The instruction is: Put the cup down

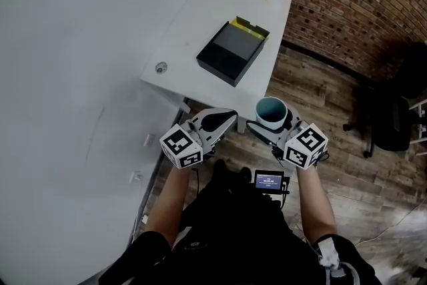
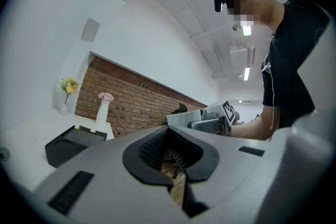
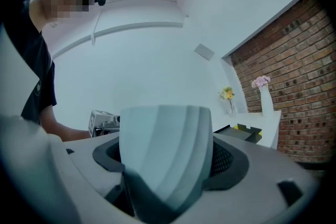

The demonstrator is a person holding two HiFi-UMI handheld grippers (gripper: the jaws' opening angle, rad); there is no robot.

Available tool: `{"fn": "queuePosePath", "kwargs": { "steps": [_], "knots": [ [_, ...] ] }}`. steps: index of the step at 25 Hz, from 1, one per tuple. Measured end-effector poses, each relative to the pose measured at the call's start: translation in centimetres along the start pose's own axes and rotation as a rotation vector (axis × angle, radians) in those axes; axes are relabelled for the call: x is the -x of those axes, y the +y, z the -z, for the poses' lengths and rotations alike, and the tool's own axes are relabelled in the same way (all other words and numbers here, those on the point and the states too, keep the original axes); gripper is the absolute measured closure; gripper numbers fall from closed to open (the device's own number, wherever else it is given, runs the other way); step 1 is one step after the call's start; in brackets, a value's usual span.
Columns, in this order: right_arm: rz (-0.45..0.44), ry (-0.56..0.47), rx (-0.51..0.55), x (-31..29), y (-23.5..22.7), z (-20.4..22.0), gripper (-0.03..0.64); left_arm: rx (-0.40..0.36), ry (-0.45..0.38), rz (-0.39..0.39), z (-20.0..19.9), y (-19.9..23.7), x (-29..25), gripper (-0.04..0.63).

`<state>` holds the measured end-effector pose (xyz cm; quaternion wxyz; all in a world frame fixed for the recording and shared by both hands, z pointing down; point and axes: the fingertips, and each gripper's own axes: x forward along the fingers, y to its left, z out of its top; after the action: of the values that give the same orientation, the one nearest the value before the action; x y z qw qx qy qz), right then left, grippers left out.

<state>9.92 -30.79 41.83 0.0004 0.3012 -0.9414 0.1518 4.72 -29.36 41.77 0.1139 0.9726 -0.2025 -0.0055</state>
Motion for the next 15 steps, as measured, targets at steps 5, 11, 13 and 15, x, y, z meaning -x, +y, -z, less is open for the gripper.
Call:
{"fn": "queuePosePath", "kwargs": {
  "steps": [5, 11, 13, 15],
  "knots": [
    [0.021, -0.008, -0.01, -1.3, -0.2, -0.1, 0.215, -0.001, 0.011, 0.025, -0.1, 1.2, 0.3, 0.588],
    [0.025, -0.011, -0.01, -2.7, -0.3, -0.3, 0.215, 0.005, 0.009, 0.029, -0.3, 2.6, 0.8, 0.588],
    [0.026, -0.009, -0.012, -3.0, -0.4, -0.2, 0.215, 0.003, 0.01, 0.034, -0.4, 2.7, 0.8, 0.588],
    [0.027, -0.005, -0.016, -3.0, -0.5, -0.1, 0.215, 0.006, 0.012, 0.036, -0.2, 2.8, 0.8, 0.588]
  ]
}}
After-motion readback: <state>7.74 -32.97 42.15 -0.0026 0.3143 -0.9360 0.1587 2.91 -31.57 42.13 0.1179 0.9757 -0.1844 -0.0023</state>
